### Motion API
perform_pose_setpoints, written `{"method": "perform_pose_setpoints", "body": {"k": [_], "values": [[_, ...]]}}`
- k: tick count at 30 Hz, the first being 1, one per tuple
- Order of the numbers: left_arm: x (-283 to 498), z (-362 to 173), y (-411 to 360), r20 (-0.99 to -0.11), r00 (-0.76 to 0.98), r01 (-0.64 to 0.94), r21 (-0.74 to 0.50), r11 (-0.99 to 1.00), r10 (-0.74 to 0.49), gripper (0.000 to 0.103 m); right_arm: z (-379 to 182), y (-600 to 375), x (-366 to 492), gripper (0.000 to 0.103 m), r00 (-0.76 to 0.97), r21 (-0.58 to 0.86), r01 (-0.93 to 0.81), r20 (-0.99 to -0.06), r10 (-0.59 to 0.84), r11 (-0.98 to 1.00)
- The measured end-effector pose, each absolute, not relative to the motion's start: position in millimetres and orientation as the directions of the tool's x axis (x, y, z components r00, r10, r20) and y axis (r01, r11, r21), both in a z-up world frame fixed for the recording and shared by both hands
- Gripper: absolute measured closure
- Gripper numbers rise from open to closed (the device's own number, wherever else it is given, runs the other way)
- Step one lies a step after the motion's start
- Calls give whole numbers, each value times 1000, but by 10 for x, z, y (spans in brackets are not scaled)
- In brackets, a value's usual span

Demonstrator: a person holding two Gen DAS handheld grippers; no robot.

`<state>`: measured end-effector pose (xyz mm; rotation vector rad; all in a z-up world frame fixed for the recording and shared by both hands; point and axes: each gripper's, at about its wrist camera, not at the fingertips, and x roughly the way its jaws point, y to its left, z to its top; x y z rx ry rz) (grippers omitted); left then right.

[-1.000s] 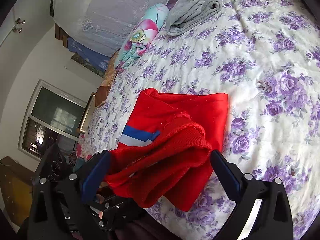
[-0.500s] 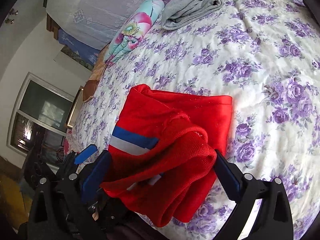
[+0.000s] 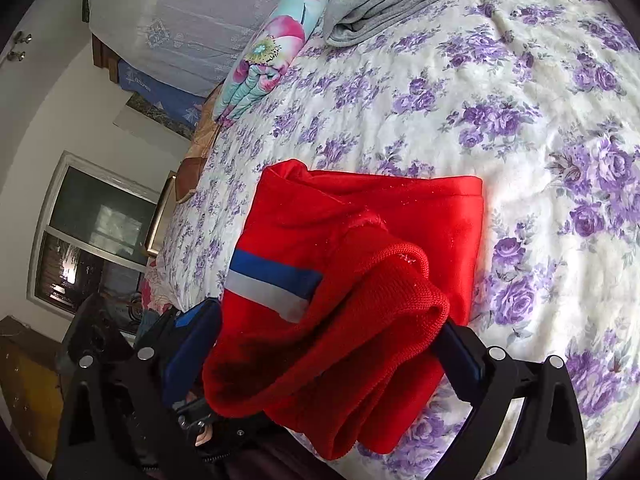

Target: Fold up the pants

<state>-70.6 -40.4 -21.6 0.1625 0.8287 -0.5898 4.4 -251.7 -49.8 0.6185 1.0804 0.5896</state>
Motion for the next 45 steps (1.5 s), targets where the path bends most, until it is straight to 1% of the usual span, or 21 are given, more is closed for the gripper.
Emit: {"method": "perform_pose_setpoints", "body": {"k": [2, 4, 5, 9, 12, 15, 17, 19, 20, 21, 23, 26, 28, 30, 32, 35, 36, 39, 41, 43, 45], "values": [[-857, -129, -358, -713, 523, 604, -76, 793, -467, 5, -510, -2515, 54, 6, 362, 705, -126, -623, 694, 698], [-920, -61, -234, -691, 565, 589, -46, 807, -451, 5, -481, -2481, 23, 29, 396, 634, -140, -668, 629, 761], [-892, -64, -152, -691, 578, 564, -47, 824, -435, 5, -469, -2454, 12, 53, 410, 593, -161, -687, 600, 789], [-589, -262, 96, -733, 546, 453, -149, 879, -406, 5, -290, -2423, -115, 71, 471, 525, -241, -672, 571, 816], [-481, -347, 92, -728, 542, 433, -186, 882, -420, 5, 6, -2409, -177, 78, 550, 461, -287, -639, 539, 840], [-448, -328, -56, -713, 539, 469, -188, 863, -449, 5, 229, -2464, -88, 80, 602, 411, -272, -632, 487, 870], [-434, -344, -211, -717, 536, 504, -153, 850, -446, 5, 182, -2509, 41, 80, 594, 383, -223, -676, 437, 896], [-366, -472, -342, -744, 537, 509, -91, 856, -398, 5, -129, -2548, 218, 74, 495, 396, -160, -761, 420, 904], [-305, -572, -367, -767, 515, 501, -93, 860, -383, 5, -318, -2572, 260, 65, 453, 403, -124, -790, 413, 907], [-267, -635, -350, -777, 496, 493, -115, 862, -387, 4, -418, -2625, 263, 59, 448, 425, -100, -788, 422, 900], [-282, -611, -272, -768, 487, 490, -155, 858, -417, 4, -396, -2697, 163, 54, 469, 442, -89, -772, 429, 893], [-394, -438, -163, -736, 494, 504, -192, 842, -463, 5, -22, -2745, -24, 54, 585, 382, -108, -722, 369, 918], [-500, -282, -135, -698, 511, 531, -204, 823, -503, 5, 226, -2691, -102, 53, 626, 409, -190, -650, 431, 892], [-597, -182, -194, -673, 517, 572, -189, 798, -530, 5, 321, -2548, -84, 53, 605, 432, -276, -616, 504, 859], [-624, -213, -315, -684, 504, 599, -163, 784, -528, 5, 227, -2407, 46, 53, 557, 437, -275, -654, 512, 857], [-506, -482, -443, -746, 435, 599, -180, 781, -505, 5, -249, -2331, 230, 54, 420, 432, -182, -778, 467, 883], [-465, -592, -450, -761, 427, 589, -176, 789, -489, 5, -371, -2315, 221, 54, 395, 417, -189, -796, 458, 889], [-511, -650, -465, -758, 461, 592, -127, 796, -463, 5, -301, -2290, 113, 54, 423, 383, -208, -794, 436, 900], [-539, -577, -441, -754, 461, 589, -134, 797, -468, 5, -113, -2227, 93, 54, 447, 351, -228, -791, 418, 908], [-577, -484, -386, -735, 457, 595, -166, 786, -501, 5, 167, -2065, 119, 51, 480, 334, -304, -755, 446, 892], [-659, -428, -361, -721, 465, 607, -162, 778, -513, 5, 374, -1781, 222, 45, 463, 337, -382, -736, 494, 861]]}}
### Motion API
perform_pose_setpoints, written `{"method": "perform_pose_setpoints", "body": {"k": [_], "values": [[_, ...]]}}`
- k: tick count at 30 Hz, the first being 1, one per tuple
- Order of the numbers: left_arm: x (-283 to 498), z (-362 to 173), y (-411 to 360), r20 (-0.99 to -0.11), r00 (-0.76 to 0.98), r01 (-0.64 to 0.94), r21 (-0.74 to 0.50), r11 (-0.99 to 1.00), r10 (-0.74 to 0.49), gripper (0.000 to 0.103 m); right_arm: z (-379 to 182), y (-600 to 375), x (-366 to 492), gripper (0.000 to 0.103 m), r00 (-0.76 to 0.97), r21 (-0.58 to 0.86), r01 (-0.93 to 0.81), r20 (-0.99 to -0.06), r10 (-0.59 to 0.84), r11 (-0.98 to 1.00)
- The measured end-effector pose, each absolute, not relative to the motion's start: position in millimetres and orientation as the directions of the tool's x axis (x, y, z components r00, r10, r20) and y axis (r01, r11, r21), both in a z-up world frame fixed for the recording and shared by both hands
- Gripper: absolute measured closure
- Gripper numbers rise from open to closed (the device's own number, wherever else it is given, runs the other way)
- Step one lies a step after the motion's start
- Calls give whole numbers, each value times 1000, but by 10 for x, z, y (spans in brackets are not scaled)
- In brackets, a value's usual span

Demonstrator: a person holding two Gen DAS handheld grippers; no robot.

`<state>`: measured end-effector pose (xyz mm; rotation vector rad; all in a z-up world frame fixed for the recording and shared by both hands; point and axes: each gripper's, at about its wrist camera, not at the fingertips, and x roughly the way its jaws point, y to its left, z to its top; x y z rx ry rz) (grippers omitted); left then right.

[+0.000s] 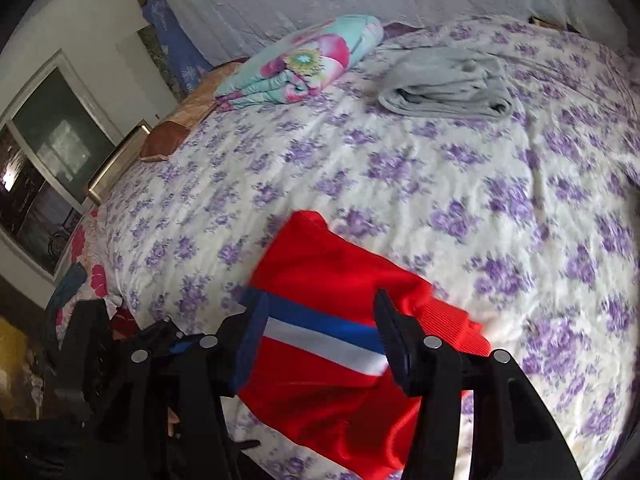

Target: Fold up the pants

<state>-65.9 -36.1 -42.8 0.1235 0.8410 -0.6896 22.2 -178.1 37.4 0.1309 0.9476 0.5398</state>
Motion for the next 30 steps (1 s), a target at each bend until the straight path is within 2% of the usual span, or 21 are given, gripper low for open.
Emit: {"method": "perform_pose_setpoints", "body": {"k": [4, 6, 7, 8, 10, 13, 14, 16, 18, 19, 22, 26, 30], "values": [[-700, -540, -416, -746, 446, 614, -147, 775, -495, 5, 306, -1121, 750, 45, 319, 384, -475, -763, 562, 792], [-676, -603, -421, -747, 447, 607, -149, 780, -491, 5, 9, -924, 1068, 49, 261, 369, -438, -821, 508, 820], [-657, -629, -418, -746, 450, 604, -152, 782, -492, 5, -199, -888, 1215, 52, 232, 346, -401, -857, 459, 848], [-641, -648, -412, -744, 455, 597, -153, 787, -489, 5, -416, -899, 1327, 64, 187, 361, -357, -876, 444, 862], [-626, -660, -407, -739, 467, 593, -145, 792, -485, 5, -552, -986, 1360, 65, 184, 425, -330, -847, 499, 843], [-635, -622, -381, -734, 454, 608, -158, 778, -504, 5, -277, -1143, 1170, 63, 250, 456, -353, -795, 552, 817], [-632, -580, -355, -732, 449, 611, -166, 774, -512, 5, -129, -1243, 1062, 58, 279, 468, -366, -769, 574, 805], [-644, -414, -249, -706, 446, 625, -194, 756, -550, 5, 173, -1523, 803, 38, 357, 477, -375, -717, 598, 795], [-636, -214, -70, -663, 474, 630, -204, 749, -579, 5, 379, -1912, 493, 9, 451, 454, -344, -688, 569, 822], [-595, -136, 38, -646, 486, 625, -214, 751, -589, 5, 424, -2134, 333, 4, 494, 447, -313, -677, 545, 838], [-276, -117, 369, -638, 462, 568, -321, 758, -617, 5, 266, -2761, -38, 3, 548, 474, -184, -678, 490, 861], [214, -445, 512, -629, 269, 496, -558, 665, -729, 5, -394, -3091, -328, 3, 504, 616, -56, -662, 554, 786], [459, -645, 339, -627, 192, 479, -611, 630, -755, 5, -755, -2956, -363, 3, 499, 716, -68, -579, 645, 695]]}}
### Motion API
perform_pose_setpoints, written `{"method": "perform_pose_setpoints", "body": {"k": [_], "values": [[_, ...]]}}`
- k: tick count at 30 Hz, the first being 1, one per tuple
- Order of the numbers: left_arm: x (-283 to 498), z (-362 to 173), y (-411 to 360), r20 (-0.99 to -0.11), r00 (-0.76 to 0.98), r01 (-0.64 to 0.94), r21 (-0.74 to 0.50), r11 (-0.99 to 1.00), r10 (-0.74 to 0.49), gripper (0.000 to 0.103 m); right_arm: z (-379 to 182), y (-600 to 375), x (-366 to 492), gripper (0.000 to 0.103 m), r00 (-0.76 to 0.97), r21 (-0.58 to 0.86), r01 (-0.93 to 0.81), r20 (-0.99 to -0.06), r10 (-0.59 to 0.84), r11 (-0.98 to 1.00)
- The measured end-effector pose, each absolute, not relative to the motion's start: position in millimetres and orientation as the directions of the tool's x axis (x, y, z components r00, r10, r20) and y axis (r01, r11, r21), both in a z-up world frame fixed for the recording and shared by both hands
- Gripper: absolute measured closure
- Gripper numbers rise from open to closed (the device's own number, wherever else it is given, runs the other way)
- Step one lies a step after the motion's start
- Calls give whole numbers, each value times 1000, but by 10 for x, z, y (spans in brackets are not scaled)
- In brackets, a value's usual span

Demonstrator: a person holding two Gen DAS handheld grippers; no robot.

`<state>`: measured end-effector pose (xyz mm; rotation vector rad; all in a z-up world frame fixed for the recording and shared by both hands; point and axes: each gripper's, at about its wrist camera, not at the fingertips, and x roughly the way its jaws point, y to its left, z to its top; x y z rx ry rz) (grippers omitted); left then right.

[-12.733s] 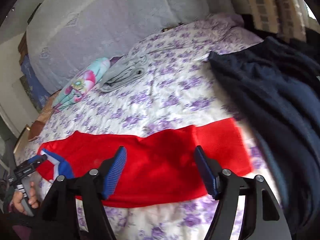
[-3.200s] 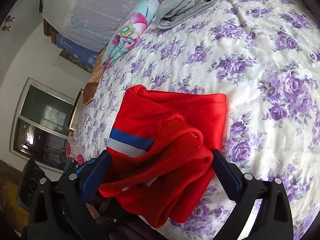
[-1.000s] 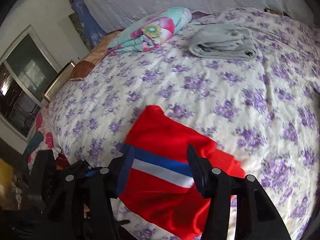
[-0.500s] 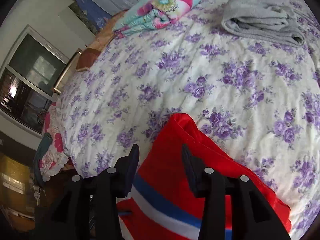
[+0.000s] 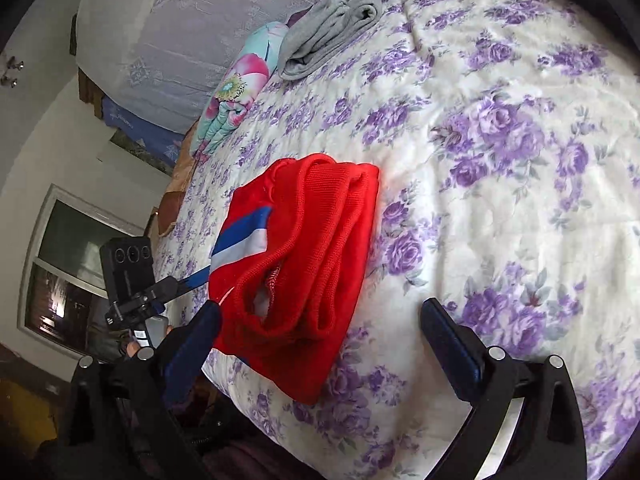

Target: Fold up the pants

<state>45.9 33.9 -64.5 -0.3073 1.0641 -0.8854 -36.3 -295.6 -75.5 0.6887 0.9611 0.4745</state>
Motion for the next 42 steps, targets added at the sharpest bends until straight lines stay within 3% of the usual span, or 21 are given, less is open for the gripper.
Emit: {"method": "perform_pose_setpoints", "body": {"k": [4, 13, 17, 19, 20, 21, 25, 28, 31, 34, 36, 39, 42], "values": [[667, -799, 270, -613, 132, 436, -669, 601, -779, 5, -790, -2822, -241, 3, 460, 780, -117, -507, 729, 615], [775, -853, -24, -609, 28, 489, -683, 543, -792, 5, -810, -2606, 116, 3, 340, 806, -116, -516, 786, 580], [753, -840, -93, -561, -33, 469, -740, 482, -827, 5, -780, -2520, 112, 3, 327, 790, -158, -524, 787, 592], [750, -834, -95, -549, -29, 461, -749, 477, -835, 5, -775, -2487, 79, 17, 344, 759, -174, -551, 760, 628], [741, -838, -77, -542, -21, 456, -753, 475, -840, 5, -782, -2485, 65, 41, 351, 739, -167, -574, 739, 653], [728, -825, -67, -535, -11, 456, -755, 472, -845, 6, -808, -2522, 58, 52, 352, 747, -158, -568, 744, 646], [624, -691, -28, -489, 0, 479, -766, 430, -872, 14, -800, -2693, -43, 60, 394, 798, -138, -499, 772, 586], [541, -642, -39, -475, -11, 488, -771, 410, -880, 12, -715, -2710, -162, 60, 406, 808, -167, -466, 786, 565], [555, -855, -148, -531, -34, 467, -758, 456, -847, 9, -723, -2703, -205, 60, 404, 786, -173, -493, 771, 593], [519, -888, -187, -565, 30, 488, -712, 506, -825, 15, -893, -2697, -162, 60, 387, 794, -128, -512, 767, 594], [539, -905, -197, -589, 50, 469, -699, 540, -807, 41, -901, -2713, -180, 60, 393, 797, -135, -503, 770, 589], [564, -923, -111, -564, 51, 427, -734, 528, -824, 52, -904, -2726, -210, 60, 401, 798, -148, -491, 773, 584], [423, -787, -157, -599, 110, 459, -677, 575, -793, 56, -881, -2736, -252, 60, 410, 802, -153, -480, 776, 577]]}}
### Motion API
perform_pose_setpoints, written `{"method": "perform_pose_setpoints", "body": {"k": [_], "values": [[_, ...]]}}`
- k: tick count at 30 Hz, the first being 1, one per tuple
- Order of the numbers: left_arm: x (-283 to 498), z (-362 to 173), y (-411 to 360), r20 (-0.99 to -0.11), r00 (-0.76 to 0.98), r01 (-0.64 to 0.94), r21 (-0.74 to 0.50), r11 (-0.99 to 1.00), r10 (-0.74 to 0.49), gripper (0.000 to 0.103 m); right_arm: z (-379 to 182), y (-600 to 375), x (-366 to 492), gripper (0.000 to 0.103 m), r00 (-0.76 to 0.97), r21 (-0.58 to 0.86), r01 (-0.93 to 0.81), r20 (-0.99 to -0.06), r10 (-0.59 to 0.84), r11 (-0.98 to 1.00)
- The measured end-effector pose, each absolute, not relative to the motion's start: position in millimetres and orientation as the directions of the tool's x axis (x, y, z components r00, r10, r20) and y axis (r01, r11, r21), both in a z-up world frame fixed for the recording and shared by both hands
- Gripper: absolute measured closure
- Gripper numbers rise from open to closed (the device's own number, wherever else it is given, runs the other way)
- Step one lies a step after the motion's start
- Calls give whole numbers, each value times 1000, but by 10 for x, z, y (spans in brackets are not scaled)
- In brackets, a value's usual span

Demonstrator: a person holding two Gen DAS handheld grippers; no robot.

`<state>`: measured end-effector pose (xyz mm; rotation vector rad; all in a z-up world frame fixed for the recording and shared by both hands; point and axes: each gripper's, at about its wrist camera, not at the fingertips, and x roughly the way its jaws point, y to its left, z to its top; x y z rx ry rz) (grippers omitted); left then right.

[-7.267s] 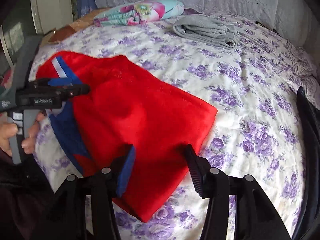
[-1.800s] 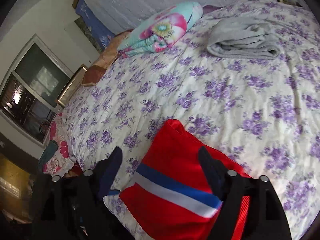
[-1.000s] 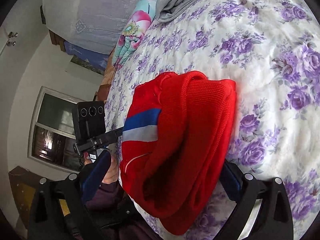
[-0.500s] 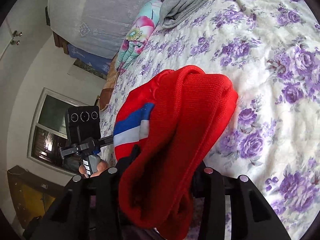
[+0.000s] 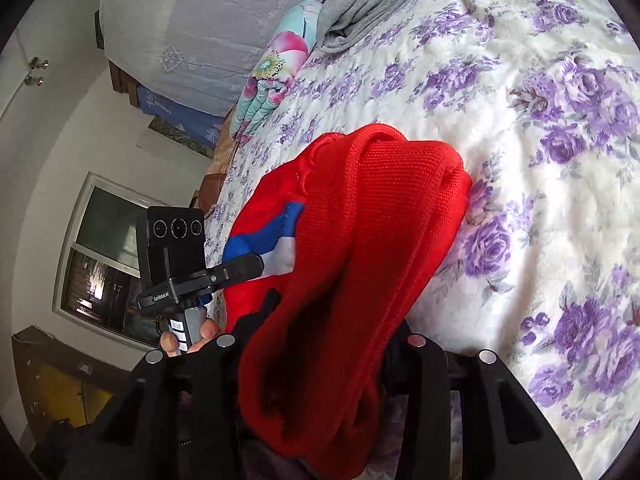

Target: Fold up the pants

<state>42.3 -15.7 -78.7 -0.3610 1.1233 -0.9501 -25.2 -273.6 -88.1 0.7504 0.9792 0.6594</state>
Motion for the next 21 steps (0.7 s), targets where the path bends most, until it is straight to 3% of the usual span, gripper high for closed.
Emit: {"method": "perform_pose_setpoints", "body": {"k": [6, 11, 21], "values": [[262, -736, -154, -608, 141, 424, -676, 602, -782, 56, -787, -2723, -357, 60, 396, 789, -165, -497, 772, 592], [594, -556, -198, -599, 159, 412, -683, 604, -785, 56, -426, -2728, 18, 61, 397, 735, -214, -536, 745, 643], [2928, 1258, -728, -536, 390, 536, -528, 658, -748, 56, 1401, -3005, 2302, 60, 626, 516, -359, -485, 611, 778]]}}
